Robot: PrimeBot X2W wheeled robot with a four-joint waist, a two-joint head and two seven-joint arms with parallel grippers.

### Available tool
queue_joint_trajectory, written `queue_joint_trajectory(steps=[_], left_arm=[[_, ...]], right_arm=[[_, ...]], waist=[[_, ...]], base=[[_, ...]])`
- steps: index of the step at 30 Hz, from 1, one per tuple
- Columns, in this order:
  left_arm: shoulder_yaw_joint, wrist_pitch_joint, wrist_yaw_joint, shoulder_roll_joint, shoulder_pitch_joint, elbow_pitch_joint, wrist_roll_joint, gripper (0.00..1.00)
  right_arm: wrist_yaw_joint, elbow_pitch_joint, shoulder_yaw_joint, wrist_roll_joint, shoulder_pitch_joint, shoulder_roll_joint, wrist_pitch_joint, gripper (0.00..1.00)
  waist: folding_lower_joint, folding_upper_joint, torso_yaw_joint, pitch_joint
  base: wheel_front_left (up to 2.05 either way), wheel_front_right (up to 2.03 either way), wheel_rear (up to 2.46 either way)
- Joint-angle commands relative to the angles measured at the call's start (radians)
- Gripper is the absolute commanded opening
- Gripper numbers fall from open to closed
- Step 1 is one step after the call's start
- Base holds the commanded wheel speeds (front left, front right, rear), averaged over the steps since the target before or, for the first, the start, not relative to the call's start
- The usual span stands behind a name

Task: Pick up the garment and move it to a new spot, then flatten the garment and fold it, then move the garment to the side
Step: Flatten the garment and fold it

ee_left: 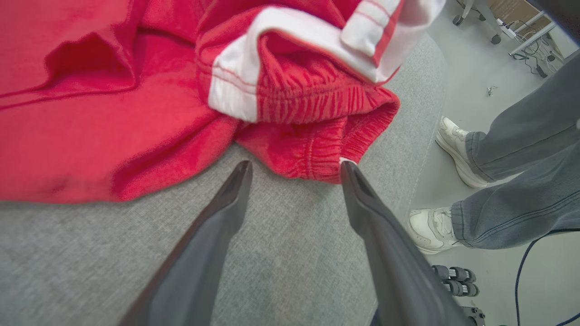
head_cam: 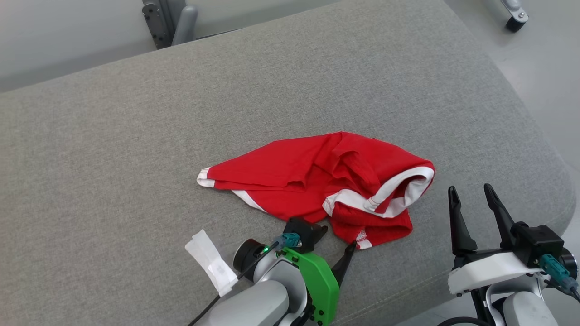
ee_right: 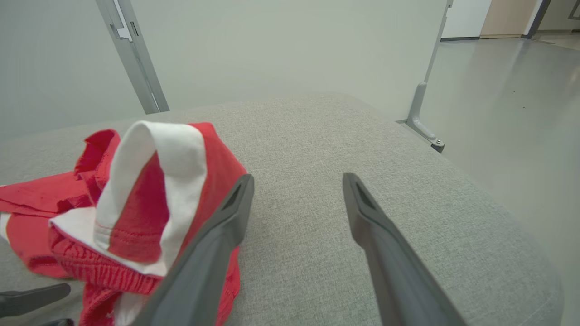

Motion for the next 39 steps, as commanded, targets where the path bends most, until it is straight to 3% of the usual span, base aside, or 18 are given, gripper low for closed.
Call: queue_joint_trajectory(steps=[1, 7, 18, 24, 25, 26, 27, 28, 32, 39], left_arm=[[-0.001, -0.005, -0.002, 0.001, -0.011, 0.007, 0.014, 1.00], [-0.006, 0.008, -0.008, -0.004, -0.020, 0.008, 0.019, 1.00], [-0.011, 0.030, 0.038, -0.003, -0.032, -0.001, 0.047, 1.00], [-0.011, 0.041, 0.037, -0.003, -0.037, 0.030, 0.091, 1.00], [-0.011, 0.037, 0.035, -0.003, -0.034, 0.037, 0.095, 0.91], [-0.011, 0.033, 0.035, -0.003, -0.033, 0.045, 0.103, 0.44], [-0.011, 0.031, 0.036, -0.003, -0.033, 0.051, 0.110, 0.16], [-0.011, 0.028, 0.034, -0.003, -0.033, 0.055, 0.116, 0.00], [-0.011, 0.026, 0.024, -0.003, -0.030, 0.072, 0.127, 0.00], [0.024, -0.046, 0.046, -0.002, -0.054, 0.087, 0.071, 0.00]], right_arm=[[0.000, 0.000, 0.000, 0.004, -0.004, -0.001, -0.003, 1.00], [0.000, 0.006, 0.000, 0.021, -0.010, -0.001, -0.003, 1.00], [0.000, 0.013, 0.012, 0.034, -0.019, -0.001, -0.003, 1.00], [0.000, 0.014, 0.015, 0.037, -0.022, -0.001, -0.003, 1.00], [0.000, 0.015, 0.015, 0.037, -0.022, -0.001, -0.003, 1.00], [0.000, 0.015, 0.015, 0.038, -0.023, -0.001, -0.003, 1.00], [0.000, 0.015, 0.016, 0.039, -0.024, -0.001, -0.003, 1.00], [0.000, 0.016, 0.016, 0.039, -0.024, -0.001, -0.003, 1.00], [0.000, 0.016, 0.017, 0.040, -0.023, -0.001, -0.003, 1.00], [0.000, 0.014, 0.003, 0.048, -0.015, -0.001, -0.003, 1.00]], waist=[[0.0000, 0.0000, -0.010, 0.006], [0.0000, 0.0000, -0.032, 0.012], [0.0000, 0.0000, -0.057, 0.025], [0.0000, 0.0000, -0.068, 0.032], [0.0000, 0.0000, -0.069, 0.033], [0.0000, 0.0000, -0.071, 0.034], [0.0000, 0.0000, -0.073, 0.035], [0.0000, 0.0000, -0.074, 0.035], [0.0000, 0.0000, -0.077, 0.036], [0.0000, 0.0000, -0.061, 0.030]], base=[[0.00, 0.00, 0.00], [0.00, 0.00, 0.00], [0.00, 0.00, 0.00], [0.00, 0.00, 0.00], [0.00, 0.00, 0.00], [0.00, 0.00, 0.00], [0.00, 0.00, 0.00], [0.00, 0.00, 0.00], [0.00, 0.00, 0.00], [0.00, 0.00, 0.00]])
